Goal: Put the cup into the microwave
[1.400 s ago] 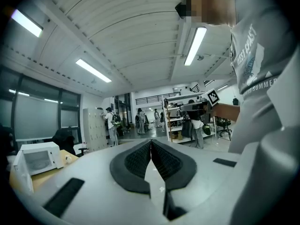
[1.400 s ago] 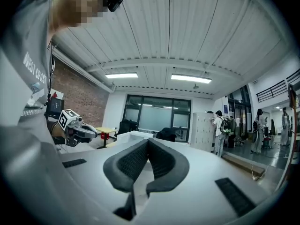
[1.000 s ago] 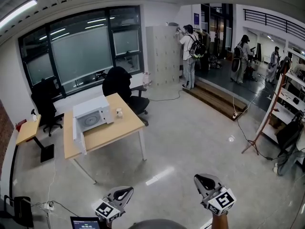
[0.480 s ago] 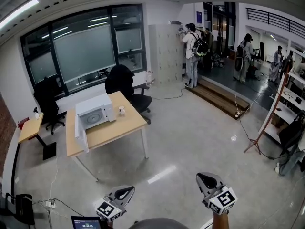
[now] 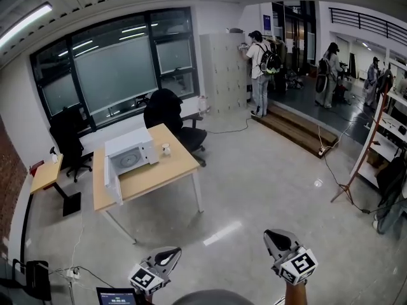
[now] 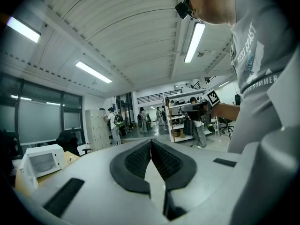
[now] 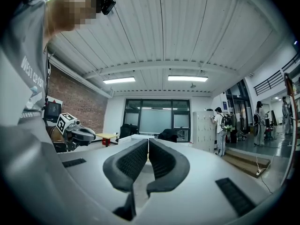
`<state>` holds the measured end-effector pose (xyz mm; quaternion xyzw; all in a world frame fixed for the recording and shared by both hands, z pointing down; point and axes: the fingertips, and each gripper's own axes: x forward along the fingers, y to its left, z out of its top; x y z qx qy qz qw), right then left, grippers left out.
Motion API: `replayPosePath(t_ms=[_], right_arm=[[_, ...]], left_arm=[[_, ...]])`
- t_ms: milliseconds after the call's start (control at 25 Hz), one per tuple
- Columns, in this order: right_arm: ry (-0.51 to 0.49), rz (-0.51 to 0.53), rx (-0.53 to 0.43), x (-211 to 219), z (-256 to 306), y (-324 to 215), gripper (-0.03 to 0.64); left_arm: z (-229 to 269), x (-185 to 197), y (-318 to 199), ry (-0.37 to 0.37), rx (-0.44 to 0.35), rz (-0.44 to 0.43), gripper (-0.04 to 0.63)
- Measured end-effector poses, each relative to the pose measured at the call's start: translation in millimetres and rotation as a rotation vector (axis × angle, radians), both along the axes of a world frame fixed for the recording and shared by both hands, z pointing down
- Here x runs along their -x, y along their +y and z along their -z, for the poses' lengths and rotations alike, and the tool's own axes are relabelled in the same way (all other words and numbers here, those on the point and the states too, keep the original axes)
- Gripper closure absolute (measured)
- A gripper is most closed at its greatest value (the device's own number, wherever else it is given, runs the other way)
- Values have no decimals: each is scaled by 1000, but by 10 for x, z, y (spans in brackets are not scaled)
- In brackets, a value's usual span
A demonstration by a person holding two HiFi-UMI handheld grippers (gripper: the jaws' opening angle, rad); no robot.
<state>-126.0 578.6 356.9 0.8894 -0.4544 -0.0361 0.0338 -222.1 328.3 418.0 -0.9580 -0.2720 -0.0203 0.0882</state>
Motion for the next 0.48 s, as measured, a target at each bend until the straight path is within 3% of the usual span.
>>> replayPosePath(t_ms=[480], right_arm=[[-53, 31, -25, -206, -169, -108, 598]], left_arm=[[-59, -50, -73, -33, -44, 37, 574]])
